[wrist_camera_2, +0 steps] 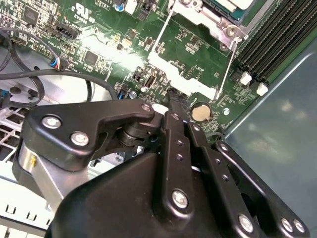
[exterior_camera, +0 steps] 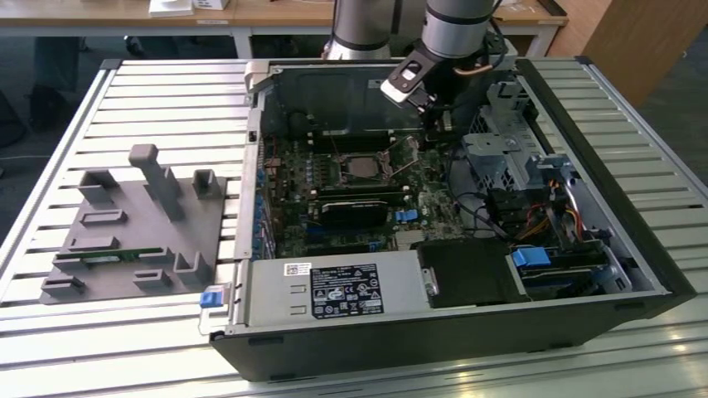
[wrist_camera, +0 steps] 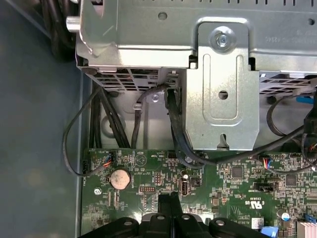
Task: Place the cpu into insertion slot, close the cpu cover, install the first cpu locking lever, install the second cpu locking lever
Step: 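Close the cpu cover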
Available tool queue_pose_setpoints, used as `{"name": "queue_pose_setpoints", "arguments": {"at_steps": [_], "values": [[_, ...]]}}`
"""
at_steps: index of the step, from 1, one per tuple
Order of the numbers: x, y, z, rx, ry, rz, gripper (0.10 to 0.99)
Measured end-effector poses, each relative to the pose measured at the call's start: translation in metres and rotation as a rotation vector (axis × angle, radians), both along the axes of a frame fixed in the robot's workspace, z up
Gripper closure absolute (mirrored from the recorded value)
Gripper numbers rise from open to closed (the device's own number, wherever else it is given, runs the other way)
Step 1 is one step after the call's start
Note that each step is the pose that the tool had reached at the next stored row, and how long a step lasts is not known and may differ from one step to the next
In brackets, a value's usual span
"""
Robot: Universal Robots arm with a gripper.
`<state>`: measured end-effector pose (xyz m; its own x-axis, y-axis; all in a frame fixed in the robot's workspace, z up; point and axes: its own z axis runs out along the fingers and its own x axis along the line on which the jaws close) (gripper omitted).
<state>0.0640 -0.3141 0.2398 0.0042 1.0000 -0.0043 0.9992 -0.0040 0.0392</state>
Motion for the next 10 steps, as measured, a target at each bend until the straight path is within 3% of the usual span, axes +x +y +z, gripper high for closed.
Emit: {"name": "queue_pose_setpoints", "arguments": {"at_steps": [10], "values": [[-0.0038, 0.0000, 0.0000, 0.000, 0.0000, 0.000, 0.980]]}}
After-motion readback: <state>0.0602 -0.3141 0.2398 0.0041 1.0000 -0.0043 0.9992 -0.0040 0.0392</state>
